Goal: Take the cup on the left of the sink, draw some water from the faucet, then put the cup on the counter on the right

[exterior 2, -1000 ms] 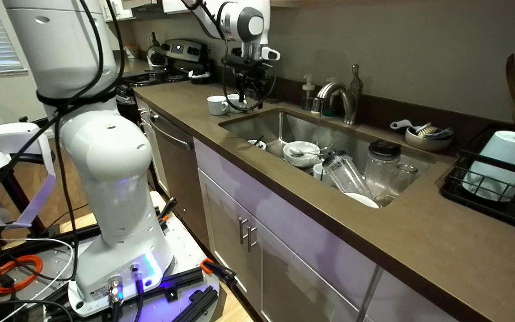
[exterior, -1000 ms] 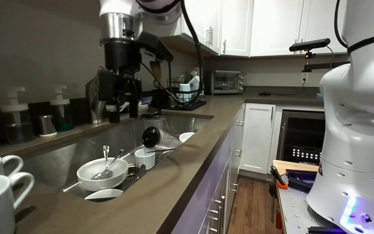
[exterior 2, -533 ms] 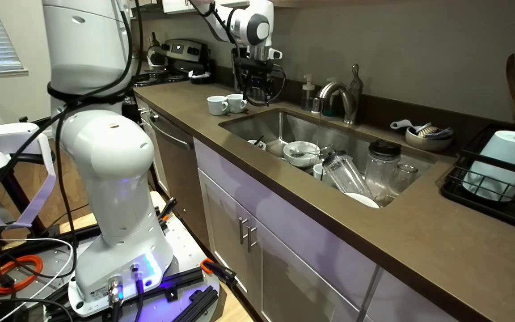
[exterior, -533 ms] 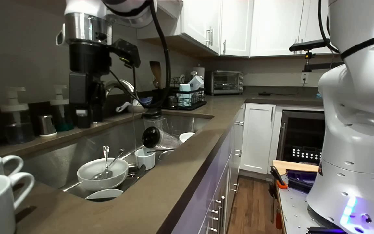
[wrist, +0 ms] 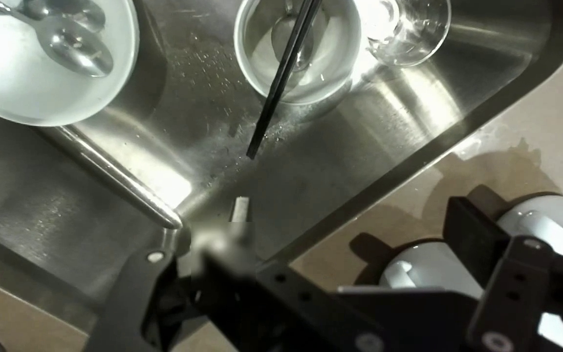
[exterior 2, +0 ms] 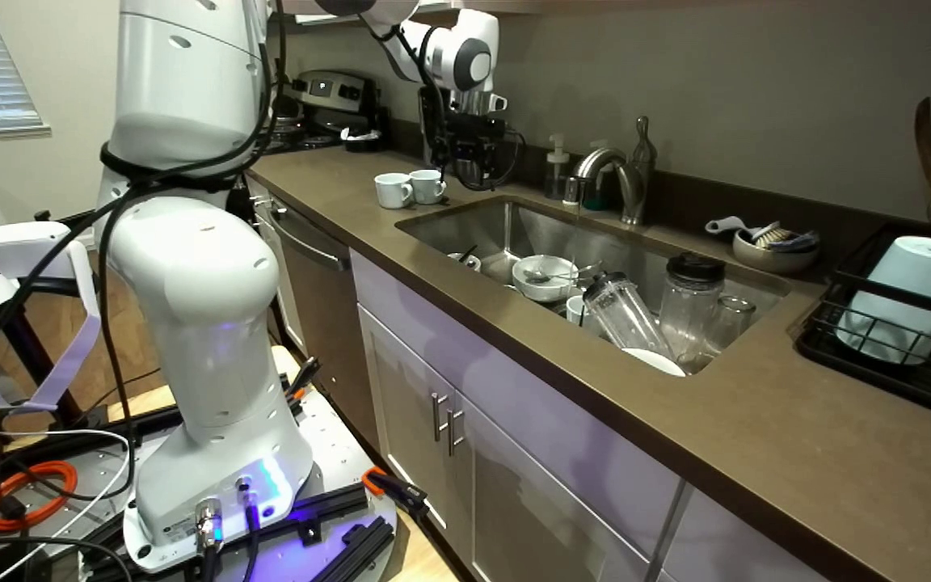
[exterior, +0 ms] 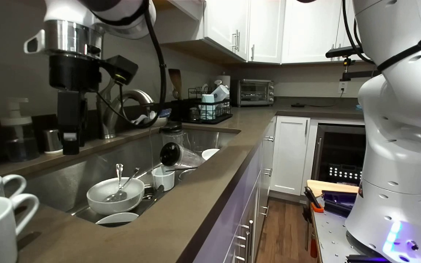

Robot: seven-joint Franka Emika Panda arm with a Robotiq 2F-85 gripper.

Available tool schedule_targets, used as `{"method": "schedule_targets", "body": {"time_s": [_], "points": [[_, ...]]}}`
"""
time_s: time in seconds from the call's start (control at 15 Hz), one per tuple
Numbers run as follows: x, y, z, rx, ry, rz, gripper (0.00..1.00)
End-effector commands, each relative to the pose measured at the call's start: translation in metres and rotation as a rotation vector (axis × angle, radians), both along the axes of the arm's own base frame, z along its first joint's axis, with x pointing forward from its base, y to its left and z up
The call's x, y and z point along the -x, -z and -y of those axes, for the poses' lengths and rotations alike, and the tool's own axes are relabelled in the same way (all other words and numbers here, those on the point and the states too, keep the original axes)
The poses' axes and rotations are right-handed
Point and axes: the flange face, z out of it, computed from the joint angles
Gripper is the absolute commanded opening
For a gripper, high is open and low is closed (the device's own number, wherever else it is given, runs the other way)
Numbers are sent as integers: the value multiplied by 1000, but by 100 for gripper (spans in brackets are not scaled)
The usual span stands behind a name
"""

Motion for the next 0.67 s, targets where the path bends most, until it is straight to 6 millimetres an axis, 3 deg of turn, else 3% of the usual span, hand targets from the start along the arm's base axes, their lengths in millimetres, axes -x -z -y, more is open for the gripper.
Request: {"method": "schedule_targets", "body": {"time_s": [0.0,0.33,0.6], "points": [[3,-2,-8,3,-57,3,100],[9,5,-35,-11,-257,17,100],[5,23,-48,7,-439,51,100]]}}
